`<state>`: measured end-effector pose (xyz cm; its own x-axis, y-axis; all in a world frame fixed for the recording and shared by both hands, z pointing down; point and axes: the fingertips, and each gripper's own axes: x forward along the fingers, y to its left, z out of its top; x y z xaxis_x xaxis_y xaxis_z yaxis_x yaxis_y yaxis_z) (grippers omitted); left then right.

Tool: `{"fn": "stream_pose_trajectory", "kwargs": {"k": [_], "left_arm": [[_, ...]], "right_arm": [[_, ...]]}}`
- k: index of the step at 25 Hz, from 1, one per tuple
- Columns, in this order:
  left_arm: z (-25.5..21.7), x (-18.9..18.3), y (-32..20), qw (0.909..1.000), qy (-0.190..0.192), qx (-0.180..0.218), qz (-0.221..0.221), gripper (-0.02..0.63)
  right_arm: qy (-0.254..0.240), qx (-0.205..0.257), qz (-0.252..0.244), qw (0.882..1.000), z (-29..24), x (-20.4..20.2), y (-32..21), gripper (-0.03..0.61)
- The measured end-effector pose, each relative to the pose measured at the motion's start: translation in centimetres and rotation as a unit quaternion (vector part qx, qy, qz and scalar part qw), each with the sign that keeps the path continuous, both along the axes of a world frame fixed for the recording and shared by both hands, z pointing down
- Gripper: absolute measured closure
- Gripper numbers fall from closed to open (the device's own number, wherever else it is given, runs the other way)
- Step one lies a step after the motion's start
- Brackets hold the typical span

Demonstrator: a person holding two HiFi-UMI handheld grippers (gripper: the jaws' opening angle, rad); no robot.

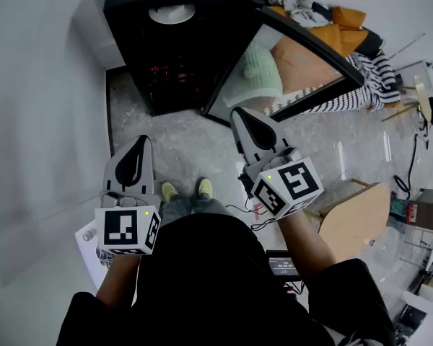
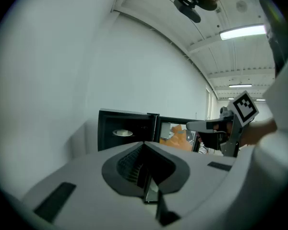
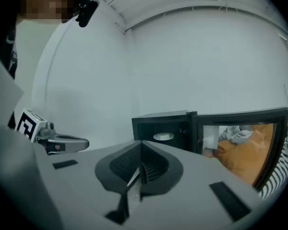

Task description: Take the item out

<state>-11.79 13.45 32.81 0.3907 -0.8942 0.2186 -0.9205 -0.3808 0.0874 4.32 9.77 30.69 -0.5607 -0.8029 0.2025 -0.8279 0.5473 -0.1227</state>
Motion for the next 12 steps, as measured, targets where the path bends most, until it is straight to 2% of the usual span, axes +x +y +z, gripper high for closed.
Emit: {"fn": "stream_pose_trajectory", "kwargs": {"k": [12], "left_arm": [[-0.6, -0.6, -0.2, 1.0, 0.0, 0.007, 0.003, 0.606]], "right_arm": [[-0.012, -0.004, -0.018, 1.0, -0.2, -1.5, 0.3, 0.571]]}}
